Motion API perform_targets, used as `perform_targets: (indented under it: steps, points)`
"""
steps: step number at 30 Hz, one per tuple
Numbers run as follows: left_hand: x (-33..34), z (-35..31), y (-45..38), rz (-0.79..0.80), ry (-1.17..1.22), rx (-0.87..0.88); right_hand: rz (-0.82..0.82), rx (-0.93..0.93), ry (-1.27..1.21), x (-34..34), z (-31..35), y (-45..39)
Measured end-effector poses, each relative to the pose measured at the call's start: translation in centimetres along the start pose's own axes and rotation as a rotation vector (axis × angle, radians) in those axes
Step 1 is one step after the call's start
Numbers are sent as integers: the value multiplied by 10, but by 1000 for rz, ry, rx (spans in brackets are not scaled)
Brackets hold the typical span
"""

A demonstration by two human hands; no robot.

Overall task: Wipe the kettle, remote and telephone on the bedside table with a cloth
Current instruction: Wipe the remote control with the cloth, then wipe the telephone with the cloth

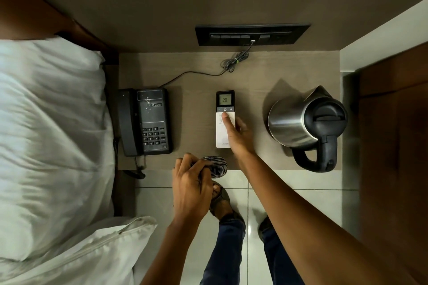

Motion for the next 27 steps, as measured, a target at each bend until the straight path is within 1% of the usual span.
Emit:
perform_targets:
  steps: [6,16,21,25,27]
  points:
    - [-1,3,-8,13,10,4,-47,-23,-26,6,-4,-6]
    - [-6,-3,-22,10,18,26,-179,-18,-18,18,-12,-16]
    - [-4,6,-27,2,17,21,-298,-90,-11,23,-15,-13]
    - [-4,10,-25,-2,37,8,-317,-163,18,24,-13,-6]
    - [-4,13,-25,-12,61,-10,-322,-207,84,23,-13,-3]
Point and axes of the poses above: each hand's wrist, its own y-axis away from the middle knuckle, its own x-axis out of the palm, z = x × y, the point moved 1 cm from there along -y, towards the middle knuckle, and after that the axes turned 8 degrees about -x, right-handed, at the moved point
